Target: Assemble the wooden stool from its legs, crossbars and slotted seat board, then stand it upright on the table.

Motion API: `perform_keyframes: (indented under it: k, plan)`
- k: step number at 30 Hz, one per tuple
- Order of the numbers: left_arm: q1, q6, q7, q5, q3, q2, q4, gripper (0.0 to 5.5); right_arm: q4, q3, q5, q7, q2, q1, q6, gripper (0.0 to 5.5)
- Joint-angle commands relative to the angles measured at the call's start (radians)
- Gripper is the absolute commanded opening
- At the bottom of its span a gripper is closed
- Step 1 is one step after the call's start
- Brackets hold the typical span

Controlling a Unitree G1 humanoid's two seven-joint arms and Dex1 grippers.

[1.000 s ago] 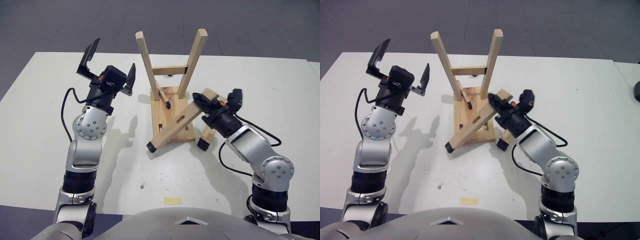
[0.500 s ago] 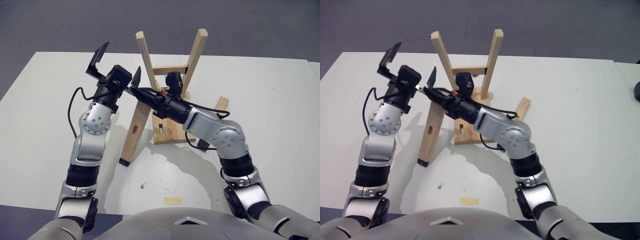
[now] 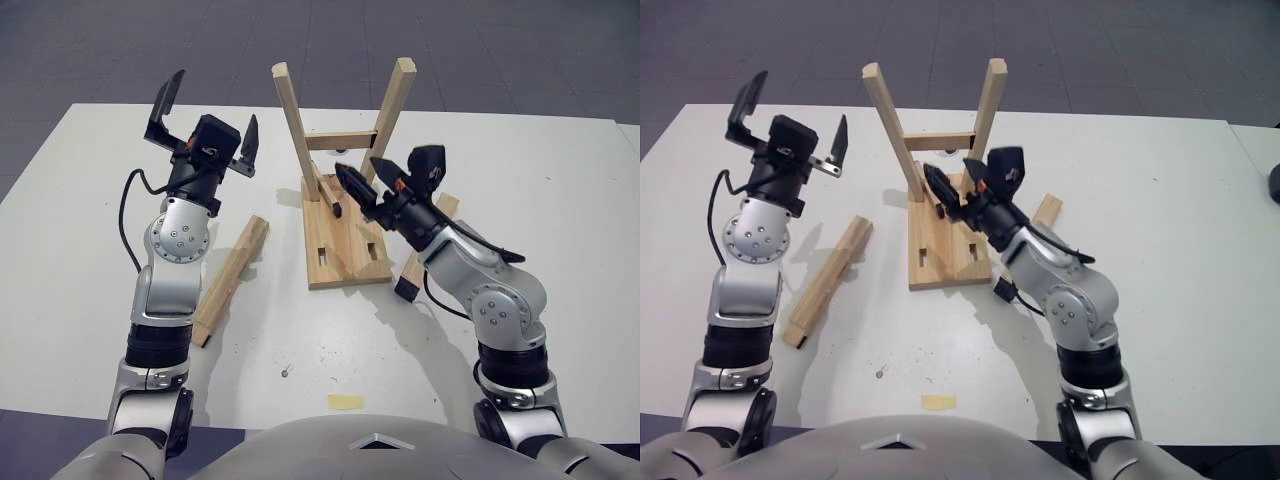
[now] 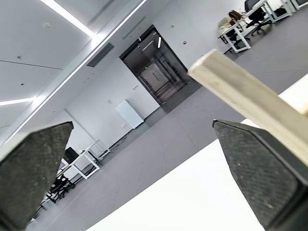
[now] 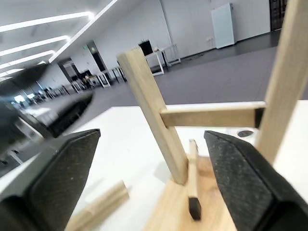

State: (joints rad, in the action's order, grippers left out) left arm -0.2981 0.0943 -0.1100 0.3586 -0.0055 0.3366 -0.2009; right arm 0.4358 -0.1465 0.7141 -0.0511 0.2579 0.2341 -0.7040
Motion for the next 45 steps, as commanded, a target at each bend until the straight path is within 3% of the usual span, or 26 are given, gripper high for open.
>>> perform_keyframes:
  k: [1,5,9,19,26,39,45]
  plan:
    - [-0.041,0.009,0.013,-0.008,0.028,0.013,0.036,5.4,-0.146,-0.098,-0.159,-0.092,0.037,0.023,0.043,4.72]
    - [-0.052,0.015,0.003,-0.022,0.029,0.012,0.05,5.4,-0.304,-0.102,-0.244,-0.164,0.007,0.088,0.109,5.37]
    - [-0.044,0.019,-0.011,-0.022,-0.002,-0.007,0.048,5.4,-0.429,-0.091,-0.31,-0.201,-0.032,0.124,0.174,5.37]
    - [-0.024,0.057,-0.036,-0.031,-0.014,-0.01,0.021,5.4,-0.785,-0.073,-0.451,-0.263,-0.124,0.243,0.314,3.76]
    - [-0.052,0.042,-0.057,-0.047,-0.035,-0.006,0.062,5.4,-0.81,-0.04,-0.505,-0.266,-0.13,0.216,0.349,2.67]
    - [0.01,0.022,-0.077,-0.062,-0.02,0.031,0.103,5.4,-0.643,0.015,-0.507,-0.246,-0.142,0.057,0.299,0.44]
    - [0.029,0.02,-0.076,-0.06,-0.038,0.019,0.115,5.4,-0.573,0.033,-0.499,-0.231,-0.157,-0.005,0.258,0.4]
